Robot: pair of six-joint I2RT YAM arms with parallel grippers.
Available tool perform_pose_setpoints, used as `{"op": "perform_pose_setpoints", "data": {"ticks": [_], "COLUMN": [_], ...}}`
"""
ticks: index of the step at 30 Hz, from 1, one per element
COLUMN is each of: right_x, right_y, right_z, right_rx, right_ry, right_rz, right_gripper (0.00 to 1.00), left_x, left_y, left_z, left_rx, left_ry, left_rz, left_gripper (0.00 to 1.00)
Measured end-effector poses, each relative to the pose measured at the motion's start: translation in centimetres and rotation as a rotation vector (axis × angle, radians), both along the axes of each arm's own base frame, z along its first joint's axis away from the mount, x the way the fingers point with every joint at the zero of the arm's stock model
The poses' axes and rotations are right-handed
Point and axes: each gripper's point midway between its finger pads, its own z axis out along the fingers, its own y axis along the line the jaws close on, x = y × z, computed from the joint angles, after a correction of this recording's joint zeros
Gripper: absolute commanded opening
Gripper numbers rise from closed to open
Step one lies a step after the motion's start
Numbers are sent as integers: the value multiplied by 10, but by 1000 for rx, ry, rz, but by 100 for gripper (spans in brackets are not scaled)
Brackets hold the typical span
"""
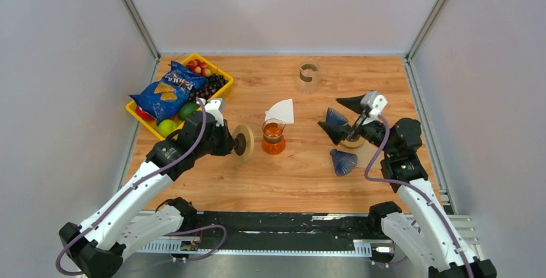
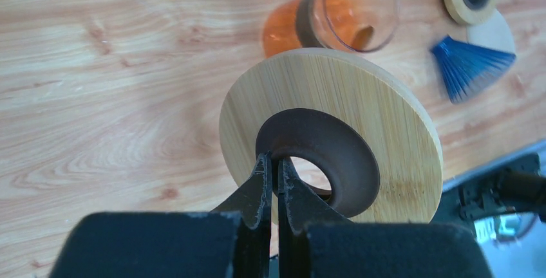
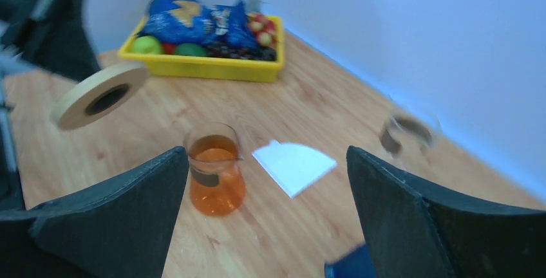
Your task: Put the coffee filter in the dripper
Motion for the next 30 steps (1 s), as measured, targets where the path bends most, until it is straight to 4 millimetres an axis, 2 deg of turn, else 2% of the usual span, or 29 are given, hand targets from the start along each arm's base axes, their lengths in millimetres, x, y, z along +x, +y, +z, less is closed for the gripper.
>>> {"op": "perform_pose_setpoints", "data": {"ticks": [5, 9, 12, 16, 19, 21, 24, 30], "right_x": [-42, -62, -74, -96, -105, -107, -111, -121], "right_y": [78, 121, 151, 190, 197, 195, 195, 207], "right_z": [16, 14, -9, -57, -89, -100, -109, -117], "right_rx": [-383, -553, -677, -858, -966, -1006, -1042, -1065], "right_ry": [-456, -688, -782, -820, -813, -814, -828, -860], "right_rz": [394, 599, 725, 907, 1010, 1045, 1086, 1140], "right_gripper": [100, 96, 87, 76, 76, 72, 67, 55], "left_x": [-18, -26, -32, -40, -45, -48, -52, -56], "left_y": [-16, -24, -27, -30, -33, -34, -34, -35], "left_z": [0, -8, -17, -26, -30, -35, -41, -45], "left_rx": [-19, -3, 17, 32, 37, 45, 58, 63], "left_ry": [70, 138, 198, 252, 290, 315, 350, 378], "left_rz": [-137, -208, -255, -305, -345, -363, -385, -414], "left_gripper": [0, 0, 0, 0, 0, 0, 0, 0]}}
